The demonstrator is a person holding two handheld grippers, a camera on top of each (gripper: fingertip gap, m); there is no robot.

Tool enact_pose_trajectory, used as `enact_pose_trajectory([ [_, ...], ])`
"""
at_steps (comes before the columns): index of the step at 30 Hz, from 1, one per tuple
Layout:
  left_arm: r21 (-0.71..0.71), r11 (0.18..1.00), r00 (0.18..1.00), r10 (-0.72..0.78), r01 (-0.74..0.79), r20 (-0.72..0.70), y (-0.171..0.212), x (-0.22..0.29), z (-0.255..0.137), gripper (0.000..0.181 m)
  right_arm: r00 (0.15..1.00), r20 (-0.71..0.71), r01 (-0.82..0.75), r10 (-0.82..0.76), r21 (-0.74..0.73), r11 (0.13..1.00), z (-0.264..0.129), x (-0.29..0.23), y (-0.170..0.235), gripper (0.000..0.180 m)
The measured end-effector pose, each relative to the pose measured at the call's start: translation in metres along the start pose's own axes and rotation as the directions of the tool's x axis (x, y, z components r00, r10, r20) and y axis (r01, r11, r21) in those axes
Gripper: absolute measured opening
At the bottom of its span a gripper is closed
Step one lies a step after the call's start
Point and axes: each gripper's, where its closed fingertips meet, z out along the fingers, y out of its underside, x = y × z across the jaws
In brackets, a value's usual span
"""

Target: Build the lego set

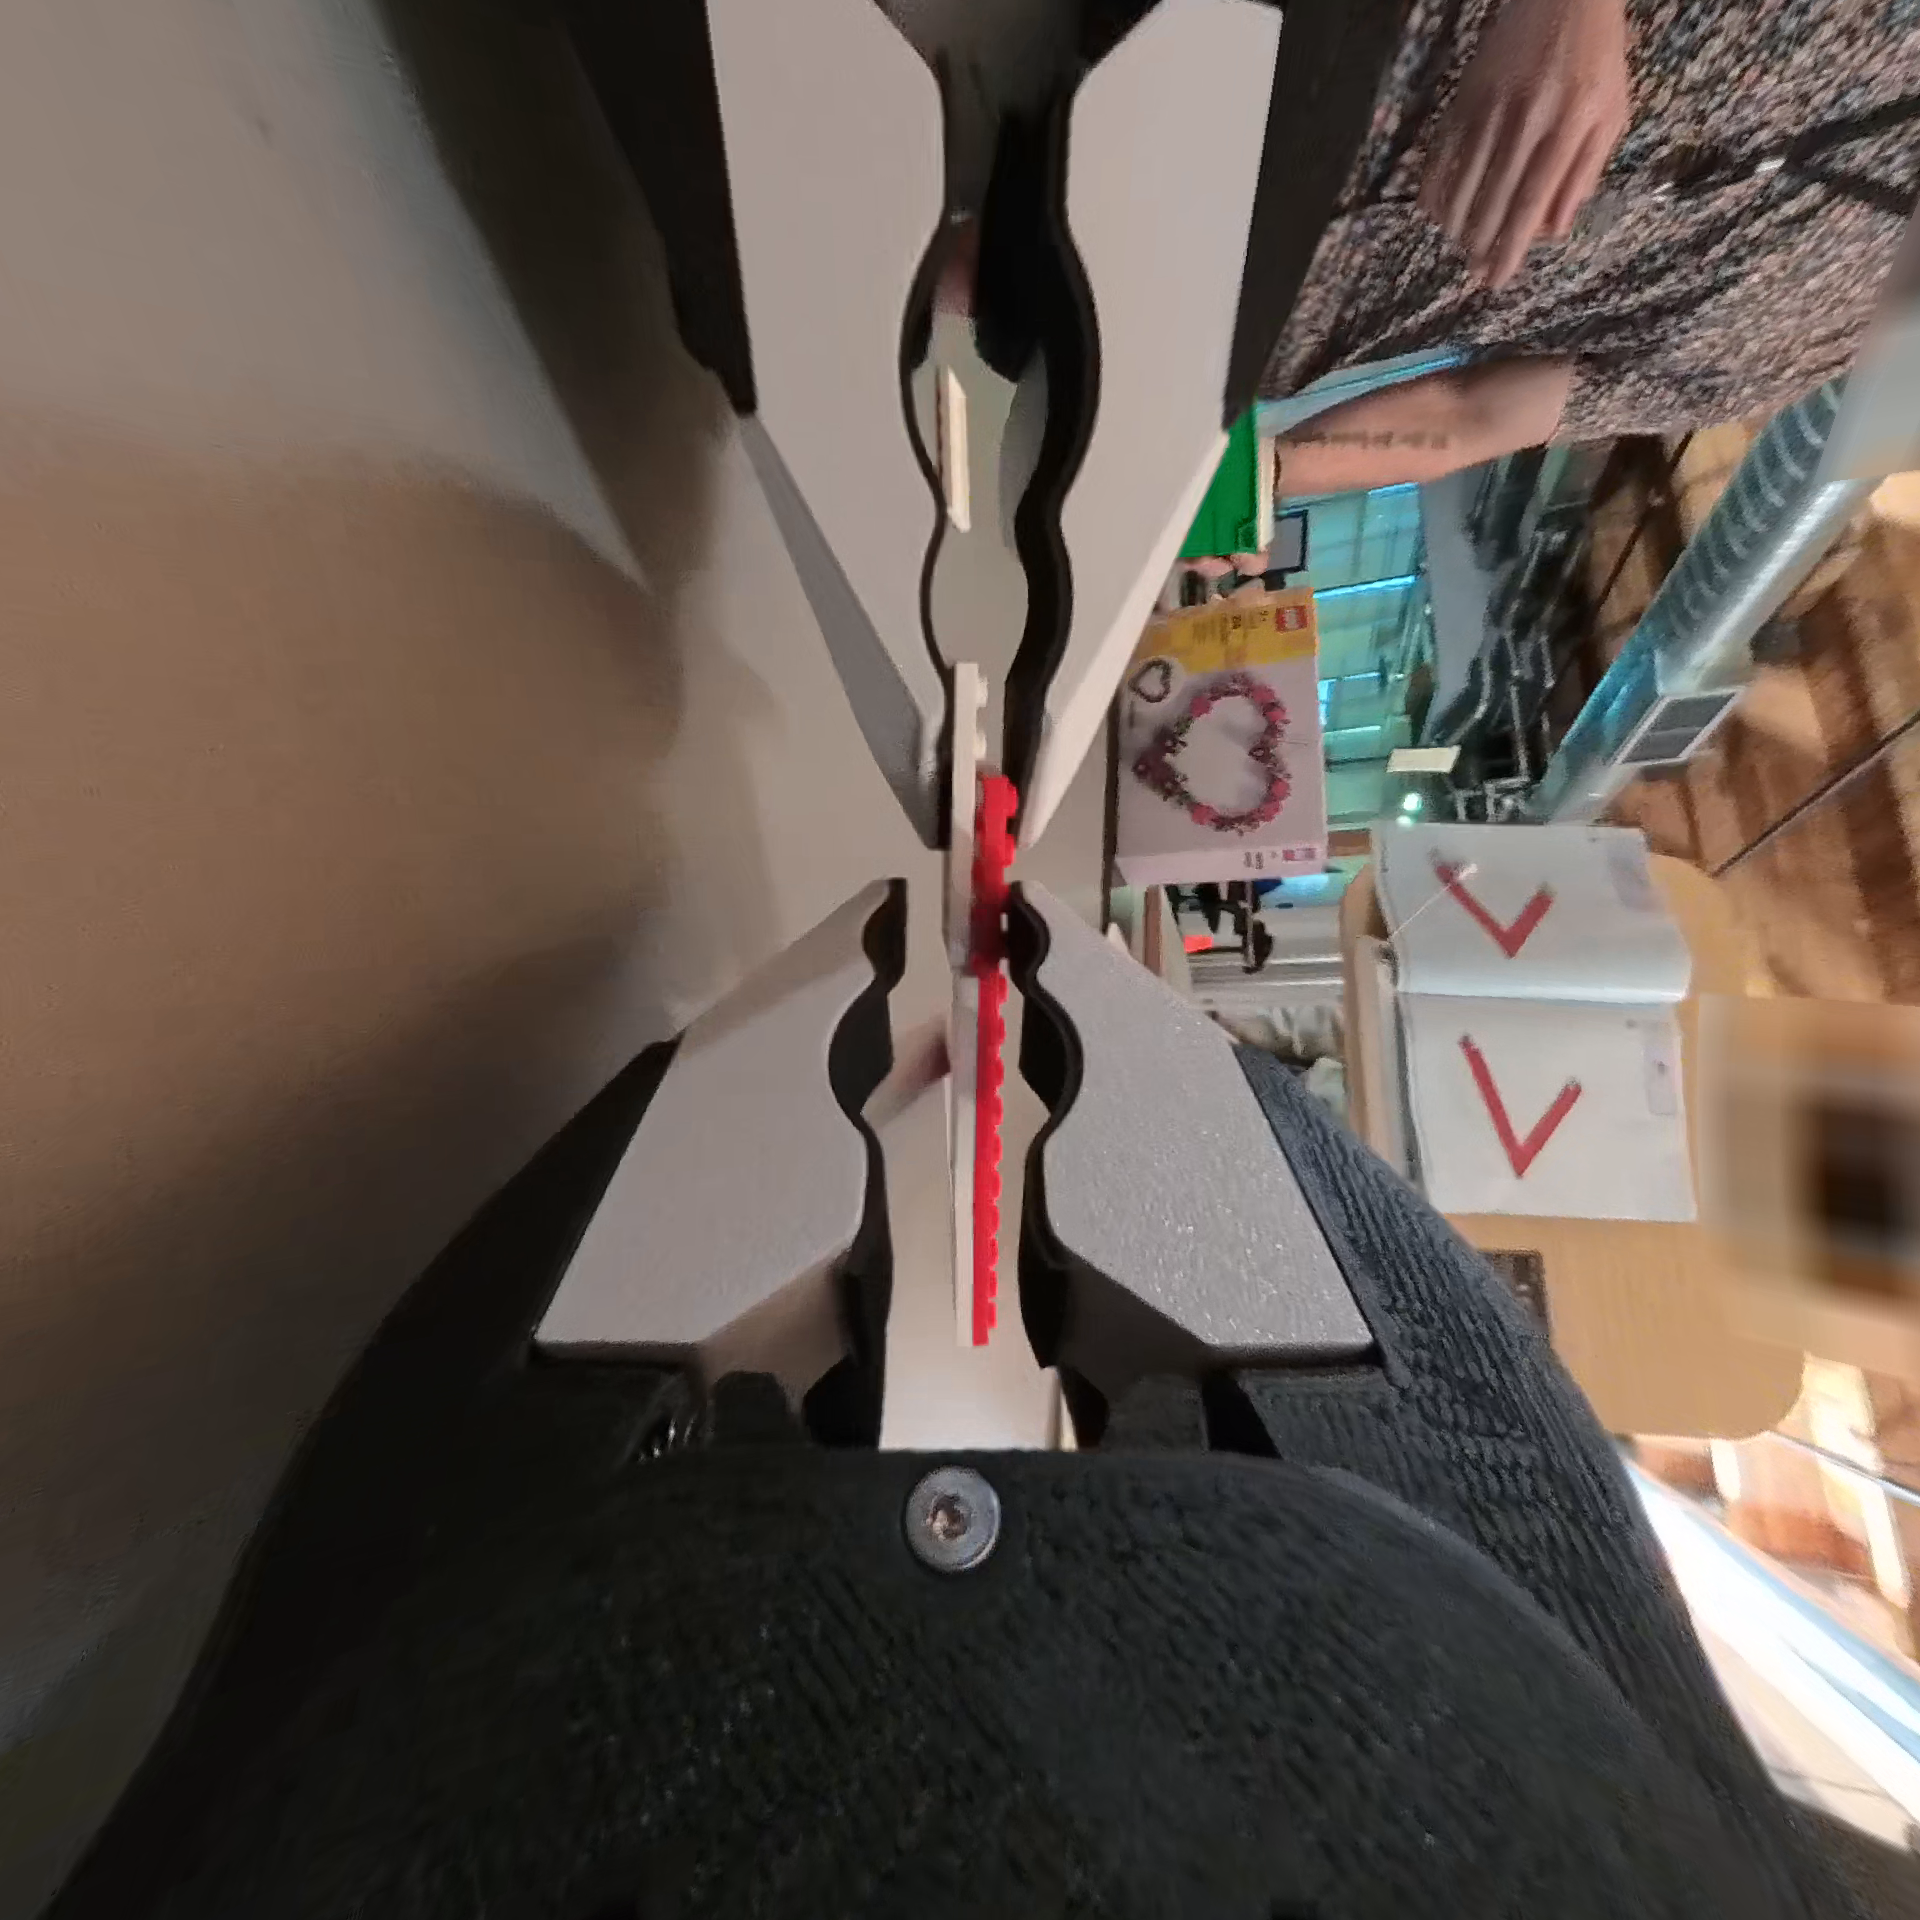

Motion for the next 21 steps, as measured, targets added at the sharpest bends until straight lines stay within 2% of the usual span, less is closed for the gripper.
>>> enact_pose_trajectory([
  [1, -0.001, 1.0, 1.0, 0.006, -0.006, -0.002, 0.0002, 0.0008, 0.0, 0.008, 1.0, -0.015, 0.012, -0.012, -0.004, 1.0, 0.0009, 0.0014, -0.0008, 0.011],
  [4, -0.007, 1.0, 1.0, 0.025, -0.024, 0.006, 0.0009, 0.0002, 0.0, 0.008, 1.0, -0.018, 0.001, -0.001, -0.016, 1.0, 0.0026, 0.0026, -0.0005, 0.008],
  [17, -0.004, 1.0, 1.0, -0.02, 0.02, -0.022, 0.0001, 0.0017, -0.0006, 0.008, 0.99, 0.075, -0.116, 0.117, -0.019, 0.993, 0.0019, -0.0014, -0.0016, 0.007],
  [21, 0.009, 1.0, 0.999, 0.024, -0.025, 0.046, -0.0023, -0.0013, 0.0024, 0.013, 0.988, 0.077, -0.13, 0.13, -0.011, 0.991, 0.0008, 0.0024, -0.0024, 0.008],
])
